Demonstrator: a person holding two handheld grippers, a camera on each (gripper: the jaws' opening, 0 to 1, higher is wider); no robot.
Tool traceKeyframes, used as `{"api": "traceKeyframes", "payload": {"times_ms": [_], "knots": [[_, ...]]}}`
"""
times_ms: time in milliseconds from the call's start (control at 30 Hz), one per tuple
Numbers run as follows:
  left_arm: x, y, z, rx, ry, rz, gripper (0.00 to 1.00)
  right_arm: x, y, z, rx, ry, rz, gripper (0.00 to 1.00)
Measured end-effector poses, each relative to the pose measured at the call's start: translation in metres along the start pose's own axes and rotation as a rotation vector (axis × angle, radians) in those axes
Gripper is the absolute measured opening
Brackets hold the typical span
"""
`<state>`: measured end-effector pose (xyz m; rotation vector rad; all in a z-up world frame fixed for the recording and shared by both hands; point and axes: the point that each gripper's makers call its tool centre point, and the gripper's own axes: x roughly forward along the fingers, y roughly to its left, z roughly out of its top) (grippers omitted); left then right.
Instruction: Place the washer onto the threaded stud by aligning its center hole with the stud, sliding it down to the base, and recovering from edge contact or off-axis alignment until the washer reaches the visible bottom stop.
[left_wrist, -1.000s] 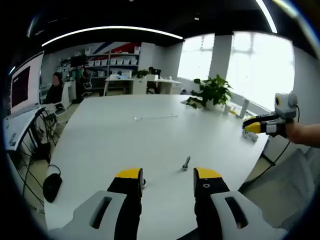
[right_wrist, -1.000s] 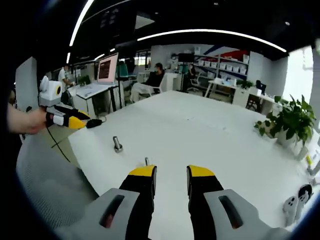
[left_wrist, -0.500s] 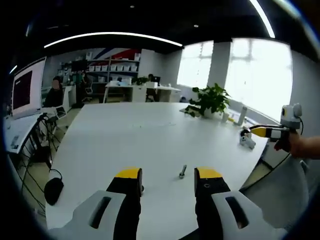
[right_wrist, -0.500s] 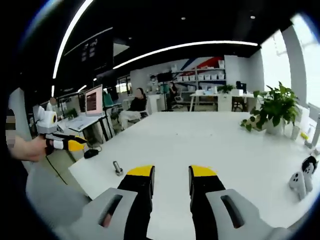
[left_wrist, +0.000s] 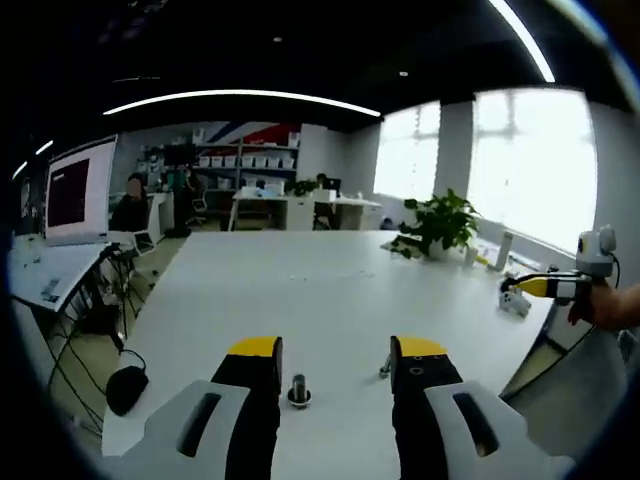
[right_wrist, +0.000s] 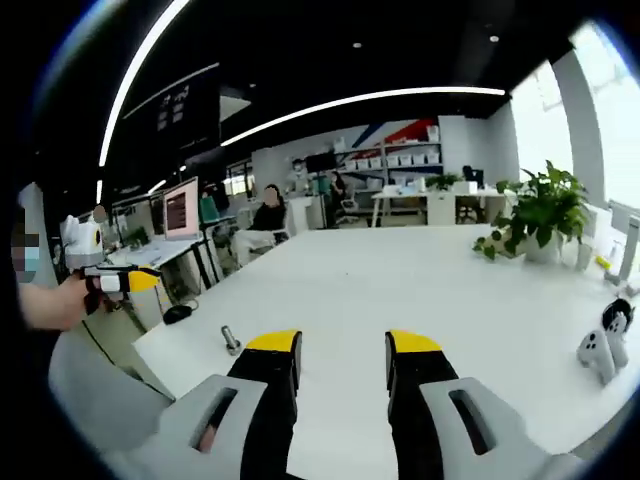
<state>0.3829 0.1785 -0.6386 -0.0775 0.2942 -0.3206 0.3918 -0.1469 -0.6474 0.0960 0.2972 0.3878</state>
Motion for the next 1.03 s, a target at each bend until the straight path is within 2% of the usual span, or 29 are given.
{"api": "traceKeyframes", "payload": {"times_ms": [67, 133, 267, 433, 533, 733, 1033], "knots": [[-0.004, 0.004, 0.005, 0.016, -0.012, 0.030, 0.41, 0.001, 0.001, 0.000, -0.009, 0.005, 0.000, 0.36], [-0.005, 0.006, 0.010, -0.004, -0.039, 0.033, 0.41, 0.002, 0.006, 0.001, -0.038, 0.001, 0.012, 0.36], [-0.006, 0.007, 0.009, 0.002, -0.037, 0.044, 0.41, 0.000, 0.009, 0.001, -0.102, 0.005, 0.008, 0.36], [-0.005, 0.004, 0.013, 0.016, -0.047, 0.036, 0.40, 0.003, 0.009, 0.002, -0.100, 0.010, 0.010, 0.36], [-0.003, 0.003, 0.007, 0.014, -0.027, 0.037, 0.40, 0.000, 0.013, 0.000, -0.117, 0.007, 0.018, 0.36], [-0.008, 0.013, 0.015, -0.025, -0.064, 0.056, 0.40, 0.003, 0.010, -0.002, -0.114, 0.023, 0.015, 0.36], [-0.007, 0.014, 0.015, -0.022, -0.069, 0.064, 0.40, 0.003, 0.008, 0.000, -0.109, 0.012, 0.009, 0.36]]}}
